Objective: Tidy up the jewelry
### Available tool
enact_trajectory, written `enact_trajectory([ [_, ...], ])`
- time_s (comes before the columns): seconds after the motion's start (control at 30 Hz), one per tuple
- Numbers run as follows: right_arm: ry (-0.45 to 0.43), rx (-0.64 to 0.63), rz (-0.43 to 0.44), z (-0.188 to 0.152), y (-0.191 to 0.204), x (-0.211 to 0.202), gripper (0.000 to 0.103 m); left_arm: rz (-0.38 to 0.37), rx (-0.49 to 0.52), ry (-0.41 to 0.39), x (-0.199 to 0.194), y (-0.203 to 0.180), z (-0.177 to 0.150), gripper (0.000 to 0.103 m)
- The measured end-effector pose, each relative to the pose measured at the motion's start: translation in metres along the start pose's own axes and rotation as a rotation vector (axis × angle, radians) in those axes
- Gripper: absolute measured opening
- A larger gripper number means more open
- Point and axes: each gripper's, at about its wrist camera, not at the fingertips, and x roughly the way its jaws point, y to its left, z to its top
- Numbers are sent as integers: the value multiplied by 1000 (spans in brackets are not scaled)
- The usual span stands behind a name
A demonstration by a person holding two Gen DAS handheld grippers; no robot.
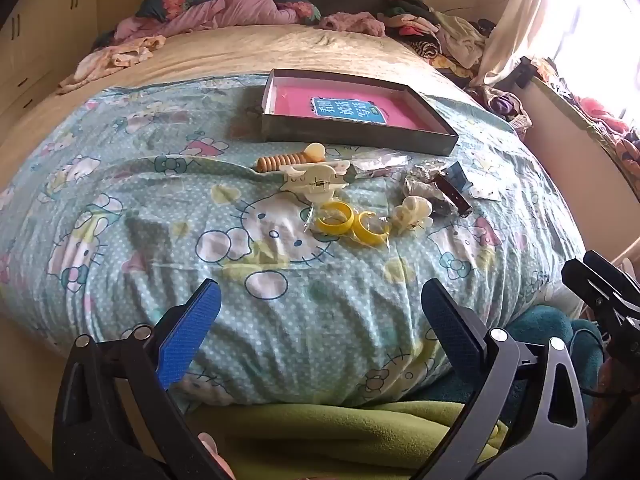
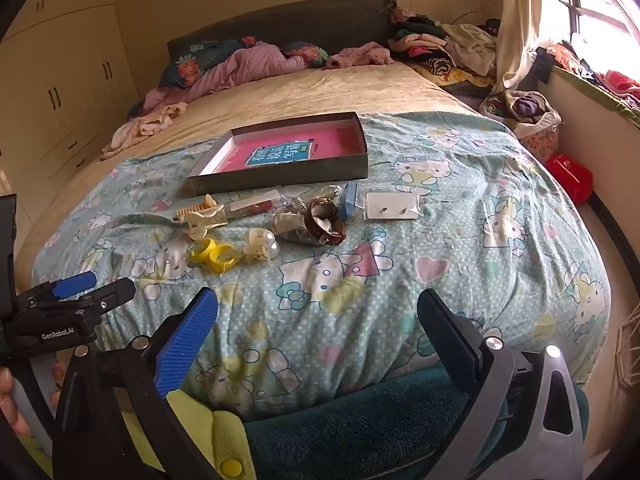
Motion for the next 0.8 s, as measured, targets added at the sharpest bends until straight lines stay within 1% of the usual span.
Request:
enact_trajectory([
  [0.03, 5, 4, 0, 1, 0, 0, 99, 2, 0, -3, 0, 0, 1, 94],
  [0.07, -21, -12, -3, 0, 2, -3, 99, 3, 0, -5, 0, 0, 1, 94],
  [0.1, -24, -8, 3, 0, 2, -3, 99, 4, -1, -5, 1, -1, 2, 94],
  [0.23, -17, -17, 0, 0, 3, -4, 99, 7, -1, -5, 4, -3, 6, 94],
  [0.27, -17, -19, -2, 1, 3, -5, 99, -9, -2, -19, -5, -2, 3, 94],
  [0.33, -17, -10, 5, 5, 8, -11, 99, -7, -1, -22, -6, -3, 3, 94],
  [0.53, -19, -15, 7, 9, 6, -14, 99, -8, 2, -26, -7, -2, 3, 94],
  [0.57, -21, -16, 3, 4, 8, -11, 99, -9, 1, -25, -8, -2, 5, 94],
  [0.8, -23, -17, 5, 3, 9, -10, 99, -15, 2, -24, -9, 0, 6, 94],
])
